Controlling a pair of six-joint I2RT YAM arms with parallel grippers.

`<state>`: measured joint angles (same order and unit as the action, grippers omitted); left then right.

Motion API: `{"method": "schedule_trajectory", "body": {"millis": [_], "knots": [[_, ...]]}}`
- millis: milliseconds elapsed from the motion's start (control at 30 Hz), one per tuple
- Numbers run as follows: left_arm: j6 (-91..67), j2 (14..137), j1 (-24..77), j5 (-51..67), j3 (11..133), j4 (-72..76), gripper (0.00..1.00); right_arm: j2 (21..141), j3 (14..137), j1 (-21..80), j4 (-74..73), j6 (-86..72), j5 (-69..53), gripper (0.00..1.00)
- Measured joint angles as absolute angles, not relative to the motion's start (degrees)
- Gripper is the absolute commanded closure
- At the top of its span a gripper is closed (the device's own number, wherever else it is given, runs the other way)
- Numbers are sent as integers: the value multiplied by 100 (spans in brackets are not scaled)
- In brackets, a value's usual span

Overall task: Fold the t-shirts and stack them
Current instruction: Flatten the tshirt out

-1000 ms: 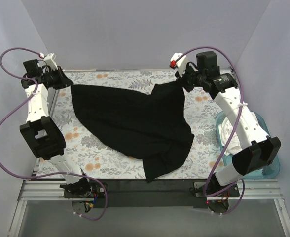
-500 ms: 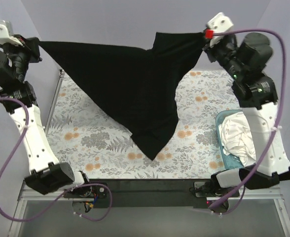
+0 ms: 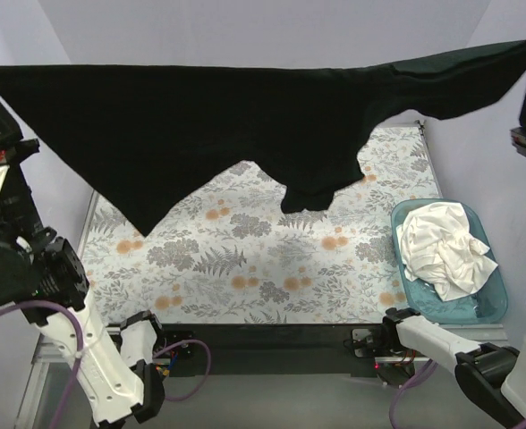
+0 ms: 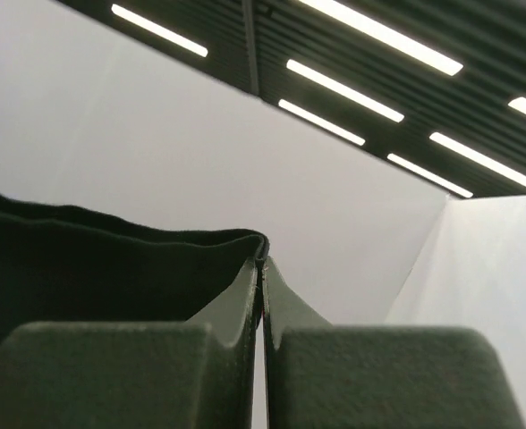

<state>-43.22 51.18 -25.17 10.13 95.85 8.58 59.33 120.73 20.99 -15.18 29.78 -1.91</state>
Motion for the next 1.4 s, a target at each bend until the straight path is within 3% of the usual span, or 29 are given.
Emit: {"method": "schedule_trajectory", "body": {"millis": [233,367,667,867,1100,1267,1400], "knots": [[-3763,4971,-2517,674,9911,963,100,5752,12147,2099,-1125,3026,-224,99],[-3649,4974,-2519,845,9690,794,100,5745,11476,2097,-779,3151,-316,99],[-3487,5175,-2523,1968,6869,410,100,6007,7900,2097,25,3544,-631,99],[-3140,6661,-2126,2056,5378,545,100,7249,6530,2097,486,3776,-882,99],[-2770,9240,-1262,1678,5347,1315,100,9437,6862,2027,1210,4062,-893,99],[-2897,11240,-1256,1409,6807,1319,100,10991,7918,1855,1361,4217,-751,99],[-2974,12079,-1264,1278,7846,1299,100,11944,8945,1732,1398,4283,-617,99]]}}
